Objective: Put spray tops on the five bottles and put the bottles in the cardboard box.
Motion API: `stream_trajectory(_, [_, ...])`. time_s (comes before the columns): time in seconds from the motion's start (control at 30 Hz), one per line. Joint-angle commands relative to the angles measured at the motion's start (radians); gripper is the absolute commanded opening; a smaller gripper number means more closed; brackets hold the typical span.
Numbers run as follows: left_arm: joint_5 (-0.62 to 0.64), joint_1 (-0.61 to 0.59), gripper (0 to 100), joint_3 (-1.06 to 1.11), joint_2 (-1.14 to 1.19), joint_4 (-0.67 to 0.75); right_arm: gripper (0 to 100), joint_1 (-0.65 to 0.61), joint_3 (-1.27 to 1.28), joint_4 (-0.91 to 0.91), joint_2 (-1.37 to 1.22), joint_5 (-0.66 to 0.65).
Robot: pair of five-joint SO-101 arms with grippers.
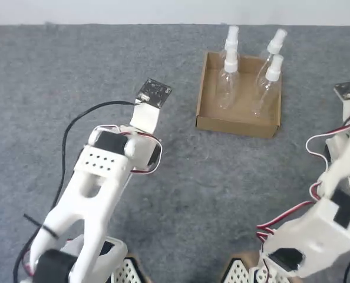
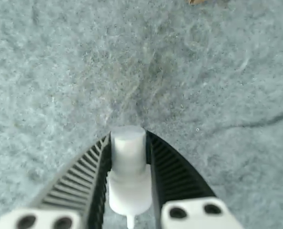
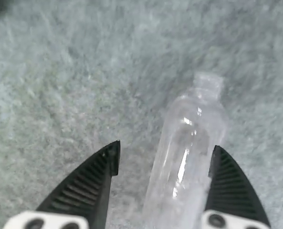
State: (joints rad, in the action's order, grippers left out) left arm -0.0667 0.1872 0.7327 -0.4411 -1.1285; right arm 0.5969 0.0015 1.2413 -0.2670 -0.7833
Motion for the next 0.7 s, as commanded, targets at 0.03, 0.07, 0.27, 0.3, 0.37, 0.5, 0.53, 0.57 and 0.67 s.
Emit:
stream_trajectory(0.03, [0.017, -0.005, 2, -0.041, -0.098, -0.041, 24.2, 0.001, -0.175, 0.041, -0.077, 0.014])
stream_trajectory(0.07, [0.017, -0.005, 2, -0.033, -0.107, -0.043, 24.2, 0.004, -0.213, 0.065, -0.107, 0.012])
stream_trajectory(0.27, [0.017, -0.002, 2, 0.019, -0.16, -0.035, 24.2, 0.033, -0.44, 0.147, -0.275, 0.014])
stream_trajectory(0.3, [0.017, -0.003, 2, 0.024, -0.17, -0.035, 24.2, 0.038, -0.466, 0.153, -0.3, 0.011])
stream_trajectory(0.37, [0.017, -0.006, 2, 0.025, -0.184, -0.035, 24.2, 0.044, -0.503, 0.148, -0.344, 0.009])
stream_trajectory(0.5, [0.017, -0.006, 2, 0.025, -0.192, -0.041, 23.8, 0.047, -0.549, 0.157, -0.42, -0.035])
stream_trajectory(0.53, [0.017, -0.008, 2, 0.025, -0.19, -0.041, 23.7, 0.048, -0.554, 0.163, -0.433, -0.046])
stream_trajectory(0.57, [0.017, -0.008, 2, 0.028, -0.19, -0.041, 22.9, 0.048, -0.555, 0.171, -0.444, -0.055])
stream_trajectory(0.67, [0.017, -0.008, 2, 0.035, -0.193, -0.037, 15.2, 0.058, -0.555, 0.179, -0.449, -0.061])
